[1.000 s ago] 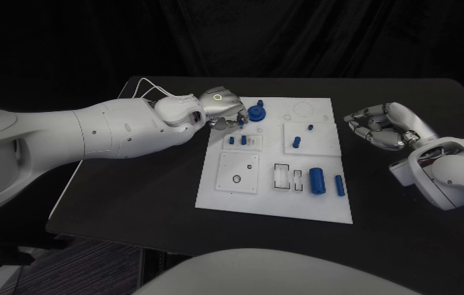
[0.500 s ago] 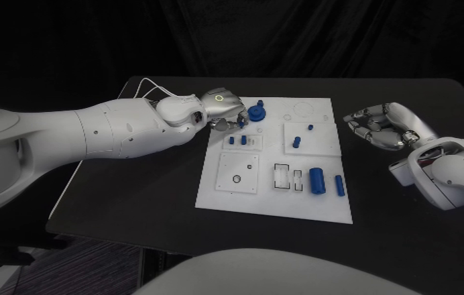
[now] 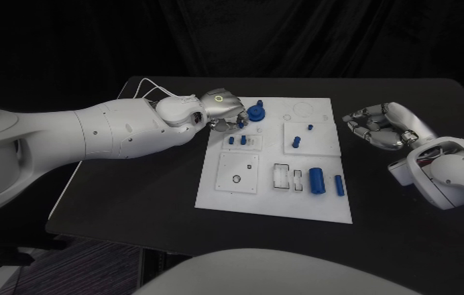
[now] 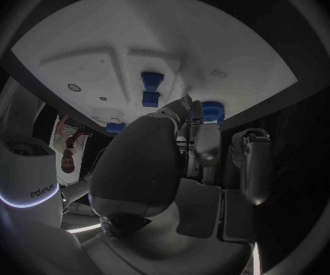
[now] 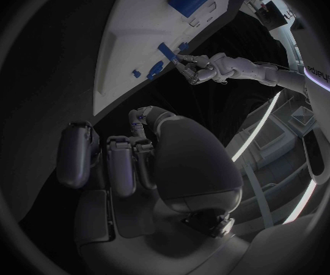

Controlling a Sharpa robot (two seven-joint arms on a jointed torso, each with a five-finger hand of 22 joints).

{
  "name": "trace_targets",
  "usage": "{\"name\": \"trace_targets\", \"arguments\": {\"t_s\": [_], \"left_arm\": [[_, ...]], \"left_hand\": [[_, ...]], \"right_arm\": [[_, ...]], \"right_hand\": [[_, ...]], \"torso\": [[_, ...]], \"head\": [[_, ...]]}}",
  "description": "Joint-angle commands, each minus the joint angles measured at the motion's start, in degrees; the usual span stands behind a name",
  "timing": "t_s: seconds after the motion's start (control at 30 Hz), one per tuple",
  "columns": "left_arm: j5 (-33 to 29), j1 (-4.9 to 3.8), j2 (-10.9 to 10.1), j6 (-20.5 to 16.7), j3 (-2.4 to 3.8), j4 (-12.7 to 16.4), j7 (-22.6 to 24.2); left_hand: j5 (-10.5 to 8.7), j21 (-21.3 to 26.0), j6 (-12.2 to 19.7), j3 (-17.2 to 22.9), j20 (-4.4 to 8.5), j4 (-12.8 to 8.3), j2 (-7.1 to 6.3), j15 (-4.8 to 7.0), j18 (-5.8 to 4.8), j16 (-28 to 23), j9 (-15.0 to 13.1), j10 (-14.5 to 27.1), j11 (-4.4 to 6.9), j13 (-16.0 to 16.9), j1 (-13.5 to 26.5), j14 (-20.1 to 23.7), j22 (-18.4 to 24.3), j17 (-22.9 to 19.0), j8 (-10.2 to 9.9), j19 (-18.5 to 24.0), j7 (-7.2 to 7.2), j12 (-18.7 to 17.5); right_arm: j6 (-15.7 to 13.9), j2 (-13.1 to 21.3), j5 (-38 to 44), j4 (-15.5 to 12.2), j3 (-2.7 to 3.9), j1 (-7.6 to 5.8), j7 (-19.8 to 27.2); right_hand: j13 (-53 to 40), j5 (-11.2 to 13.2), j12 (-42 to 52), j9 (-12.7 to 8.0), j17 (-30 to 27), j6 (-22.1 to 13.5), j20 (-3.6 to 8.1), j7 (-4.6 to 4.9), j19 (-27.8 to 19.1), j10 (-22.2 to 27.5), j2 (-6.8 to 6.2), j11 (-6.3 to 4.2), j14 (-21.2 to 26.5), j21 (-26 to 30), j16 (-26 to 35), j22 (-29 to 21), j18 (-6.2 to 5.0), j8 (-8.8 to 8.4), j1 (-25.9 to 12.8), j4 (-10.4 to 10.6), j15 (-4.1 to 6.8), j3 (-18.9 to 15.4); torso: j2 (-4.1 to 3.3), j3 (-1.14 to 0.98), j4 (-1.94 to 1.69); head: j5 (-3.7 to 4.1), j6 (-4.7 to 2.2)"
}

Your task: Assemble the parts on the task board

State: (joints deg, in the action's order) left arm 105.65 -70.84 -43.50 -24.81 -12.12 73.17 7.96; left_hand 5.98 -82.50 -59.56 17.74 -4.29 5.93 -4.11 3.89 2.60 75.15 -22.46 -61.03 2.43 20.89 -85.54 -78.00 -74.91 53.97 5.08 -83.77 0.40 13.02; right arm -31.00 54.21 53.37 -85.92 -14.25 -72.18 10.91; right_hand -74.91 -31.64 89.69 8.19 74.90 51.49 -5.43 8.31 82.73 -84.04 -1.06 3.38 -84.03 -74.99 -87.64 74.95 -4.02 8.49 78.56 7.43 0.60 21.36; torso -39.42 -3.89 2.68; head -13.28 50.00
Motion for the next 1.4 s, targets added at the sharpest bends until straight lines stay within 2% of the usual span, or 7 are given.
{"name": "trace_targets", "arguments": {"t_s": [0.03,0.33,1.4], "left_arm": [[-0.02,0.08,0.01,0.7,0.03,0.09,0.19],[-0.02,0.1,-0.13,1.07,0.03,0.21,0.23],[-0.02,0.5,-0.01,1.92,0.03,0.03,0.37]], "left_hand": [[-0.08,0.37,0.41,0.27,0.28,-0.01,0.09,-0.04,-0.78,-0.3,0.01,-0.16,-0.26,-0.05,0.33,0.35,-12.7,-0.05,-0.24,-2.25,0.01,-0.42],[-0.17,0.49,0.38,0.28,0.27,0.1,0.18,-0.04,-0.75,-0.38,0.01,-0.12,-0.29,-0.09,0.48,0.41,-12.66,-0.17,-0.27,-2.19,0.05,-0.58],[-0.3,0.73,0.43,0.31,0.25,0.55,0.66,-0.08,-0.7,-0.65,0.04,-0.51,-0.36,-0.1,1.04,0.64,-12.59,-0.66,-0.46,-2.04,0.15,-0.85]], "right_arm": [[0.34,-0.01,0.03,-0.08,0.04,0.15,-0.9],[0.42,-0.05,0.03,-0.02,0.04,0.15,-0.92],[0.73,-0.08,0.03,0.06,0.04,0.19,-1.22]], "right_hand": [[-13.94,-0.32,-0.27,0.01,12.38,0.12,0.04,0.0,-0.33,-4.77,0.07,0.14,-4.99,0.21,0.32,7.8,0.07,0.08,-0.3,-0.3,0.06,0.15],[-13.94,-0.32,-0.27,0.01,12.38,0.12,0.04,0.0,-0.33,-4.77,0.07,0.14,-4.99,0.21,0.32,7.8,0.07,0.08,-0.3,-0.3,0.06,0.15],[-13.9,-0.31,-0.29,0.0,12.35,0.06,0.03,0.03,-0.37,-4.72,0.1,0.15,-4.98,0.28,0.35,7.79,0.05,0.06,-0.34,-0.38,0.05,0.21]], "torso": [[0.0,-0.02,0.0],[-0.01,0.04,-0.01],[0.0,0.01,0.01]], "head": [[-0.02,0.0],[0.06,0.0],[-0.08,0.0]]}}
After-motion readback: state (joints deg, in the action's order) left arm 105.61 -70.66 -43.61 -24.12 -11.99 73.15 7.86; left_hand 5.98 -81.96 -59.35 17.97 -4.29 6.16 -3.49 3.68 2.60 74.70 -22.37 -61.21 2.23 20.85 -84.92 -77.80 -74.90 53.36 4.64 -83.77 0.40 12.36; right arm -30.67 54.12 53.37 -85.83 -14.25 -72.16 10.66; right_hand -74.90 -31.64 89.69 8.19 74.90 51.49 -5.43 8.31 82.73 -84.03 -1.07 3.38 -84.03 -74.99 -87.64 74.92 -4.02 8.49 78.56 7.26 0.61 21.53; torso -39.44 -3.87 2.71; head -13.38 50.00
